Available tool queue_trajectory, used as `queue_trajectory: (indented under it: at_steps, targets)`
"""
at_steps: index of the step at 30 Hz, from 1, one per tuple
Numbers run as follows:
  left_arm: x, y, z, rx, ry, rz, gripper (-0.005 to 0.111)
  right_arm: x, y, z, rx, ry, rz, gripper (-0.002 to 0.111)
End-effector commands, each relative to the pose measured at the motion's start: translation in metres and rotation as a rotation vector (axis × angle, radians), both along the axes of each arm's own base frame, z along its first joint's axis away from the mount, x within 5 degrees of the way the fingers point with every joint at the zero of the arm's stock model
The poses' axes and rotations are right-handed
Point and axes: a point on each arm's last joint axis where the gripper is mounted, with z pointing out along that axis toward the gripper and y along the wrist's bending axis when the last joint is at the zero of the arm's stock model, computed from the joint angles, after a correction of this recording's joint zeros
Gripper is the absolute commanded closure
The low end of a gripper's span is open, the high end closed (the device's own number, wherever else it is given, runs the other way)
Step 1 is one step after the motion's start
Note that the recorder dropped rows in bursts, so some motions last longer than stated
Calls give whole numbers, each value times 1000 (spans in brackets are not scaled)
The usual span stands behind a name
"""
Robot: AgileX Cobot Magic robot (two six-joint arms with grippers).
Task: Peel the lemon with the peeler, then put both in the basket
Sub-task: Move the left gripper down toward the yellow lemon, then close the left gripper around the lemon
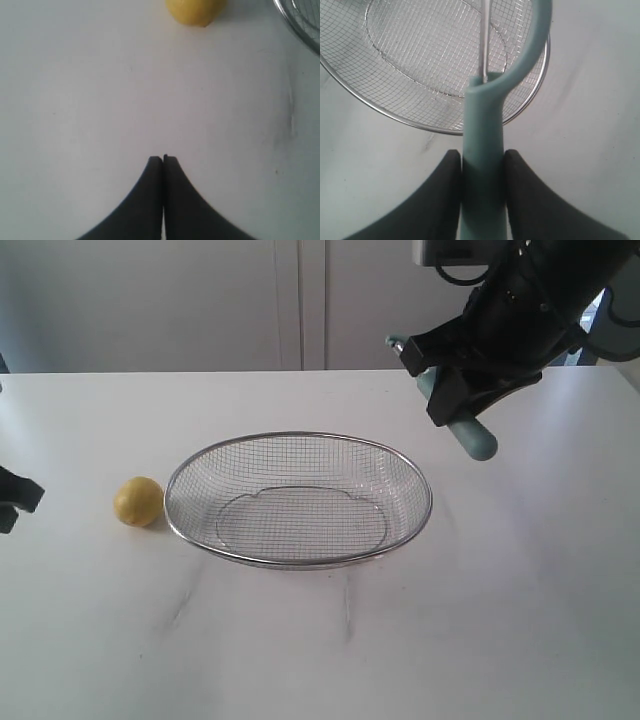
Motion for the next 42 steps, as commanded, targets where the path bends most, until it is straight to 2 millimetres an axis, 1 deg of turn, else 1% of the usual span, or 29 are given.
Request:
queue_trajectory:
  at_steps: [1, 5, 8, 9, 10, 14, 20, 25, 28, 30, 33, 34, 38, 42]
  targets:
    - [25, -6, -4, -5, 29, -9, 107, -1, -3, 4, 6, -11, -6, 108]
    - [38, -13, -11, 0, 47, -33, 107, -1, -3, 4, 6, -11, -6, 108]
    - [54, -23, -15, 3, 50, -73, 107, -1, -3, 4, 7, -11, -8, 108]
    - [58, -24, -15, 0, 44, -72, 107, -1, -3, 4, 7, -10, -9, 108]
    - [67, -25, -15, -1, 22, -69, 107, -1, -3, 4, 7, -10, -9, 108]
    - [83, -29, -21, -12, 34, -73, 107, -1, -4, 4, 6, -11, -9, 108]
    - [94, -34, -26, -36, 41, -98, 107, -1, -4, 4, 5, -11, -9, 108]
    - [107, -43, -30, -121, 22, -118, 107, -1, -4, 4, 5, -11, -9, 108]
    - [116, -46, -32, -150, -5, -94, 105, -1, -4, 4, 5, -11, -9, 108]
    - [120, -46, -35, -155, -16, -82, 98, -1, -4, 4, 5, -11, -9, 108]
    - [122, -46, -36, -156, -28, -76, 83, -1, -4, 4, 5, -11, -9, 108]
    - [122, -46, -36, -153, -34, -81, 76, -1, -4, 4, 5, -11, -9, 108]
    - [122, -46, -36, -131, -48, -137, 57, -1, -4, 4, 5, -11, -9, 108]
    - [123, -47, -35, -134, -63, -137, 43, -1, -4, 4, 5, -11, -9, 108]
